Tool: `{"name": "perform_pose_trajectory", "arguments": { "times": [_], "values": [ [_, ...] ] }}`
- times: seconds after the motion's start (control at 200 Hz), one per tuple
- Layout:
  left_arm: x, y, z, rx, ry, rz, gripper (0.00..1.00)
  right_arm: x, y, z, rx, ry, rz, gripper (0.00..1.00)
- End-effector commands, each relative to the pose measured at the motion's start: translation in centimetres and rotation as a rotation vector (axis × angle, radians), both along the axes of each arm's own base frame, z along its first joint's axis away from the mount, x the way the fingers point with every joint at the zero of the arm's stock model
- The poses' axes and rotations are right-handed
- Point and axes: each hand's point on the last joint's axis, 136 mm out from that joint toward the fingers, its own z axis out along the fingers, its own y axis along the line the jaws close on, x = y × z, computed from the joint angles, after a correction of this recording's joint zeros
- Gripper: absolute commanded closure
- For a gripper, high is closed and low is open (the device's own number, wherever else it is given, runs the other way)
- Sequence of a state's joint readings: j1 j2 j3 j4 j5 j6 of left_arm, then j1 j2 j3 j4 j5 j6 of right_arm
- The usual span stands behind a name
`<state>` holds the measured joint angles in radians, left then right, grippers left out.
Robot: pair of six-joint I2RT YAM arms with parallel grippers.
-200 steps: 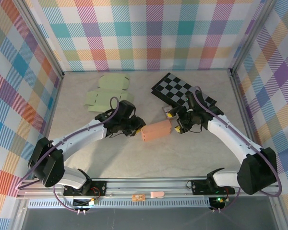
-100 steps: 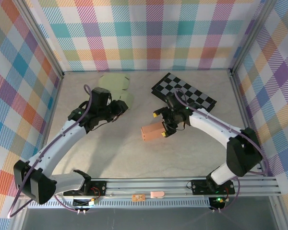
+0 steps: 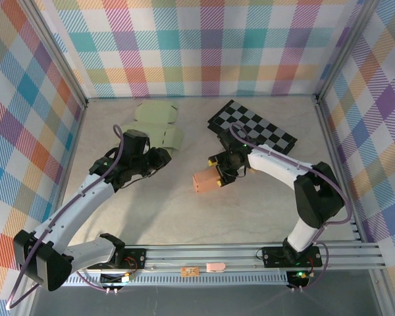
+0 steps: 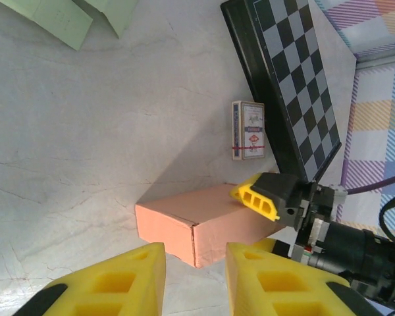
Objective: Fold the paper box
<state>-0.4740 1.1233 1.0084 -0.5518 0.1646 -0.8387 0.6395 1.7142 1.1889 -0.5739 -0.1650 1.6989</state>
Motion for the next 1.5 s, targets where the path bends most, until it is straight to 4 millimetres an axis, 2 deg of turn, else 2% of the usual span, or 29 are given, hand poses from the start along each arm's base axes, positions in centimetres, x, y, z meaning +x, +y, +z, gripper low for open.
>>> {"name": "perform_pose_trajectory", "arguments": {
  "times": [0.0, 0.095, 0.225, 0.495, 0.64, 0.725, 0.88, 1.085, 1.125, 1.245, 1.495],
  "values": [
    [-0.4, 0.2, 0.3, 0.019, -0.006, -0.026, 0.71, -0.1, 0.5, 0.1, -0.003, 0.014, -0.002, 0.44],
    [-0.4, 0.2, 0.4, 0.024, -0.008, -0.032, 0.71, -0.1, 0.4, 0.2, 0.0, -0.001, 0.003, 0.52],
    [-0.4, 0.2, 0.5, 0.024, -0.013, -0.035, 0.71, 1.0, 0.9, 1.7, 0.036, -0.096, 0.033, 0.6],
    [-0.5, 0.9, 0.9, 0.032, -0.027, -0.017, 0.72, 6.0, 4.1, 6.6, 0.206, -0.426, 0.103, 0.63],
    [-0.7, 1.2, 1.2, 0.035, -0.033, -0.008, 0.72, 7.8, 4.1, 8.8, 0.224, -0.53, 0.107, 0.63],
    [-0.8, 1.5, 1.3, 0.037, -0.039, 0.0, 0.72, 9.2, 4.7, 9.3, 0.299, -0.598, 0.096, 0.62],
    [-0.8, 1.4, 1.2, 0.022, -0.04, 0.008, 0.72, 12.6, 5.6, 8.7, 0.377, -0.72, 0.092, 0.59],
    [-1.1, 1.7, 1.4, 0.021, -0.043, 0.016, 0.72, 16.4, 6.4, 5.2, 0.462, -0.786, 0.085, 0.58],
    [-1.2, 1.8, 1.5, 0.02, -0.044, 0.018, 0.72, 17.0, 6.8, 5.1, 0.488, -0.82, 0.092, 0.59],
    [-1.7, 2.3, 1.6, 0.021, -0.042, 0.028, 0.71, 17.5, 7.0, 3.9, 0.496, -0.832, 0.082, 0.59],
    [-2.4, 3.4, 0.9, -0.009, -0.023, 0.075, 0.71, 16.9, 6.2, 1.1, 0.452, -0.796, 0.074, 0.54]
  ]
}}
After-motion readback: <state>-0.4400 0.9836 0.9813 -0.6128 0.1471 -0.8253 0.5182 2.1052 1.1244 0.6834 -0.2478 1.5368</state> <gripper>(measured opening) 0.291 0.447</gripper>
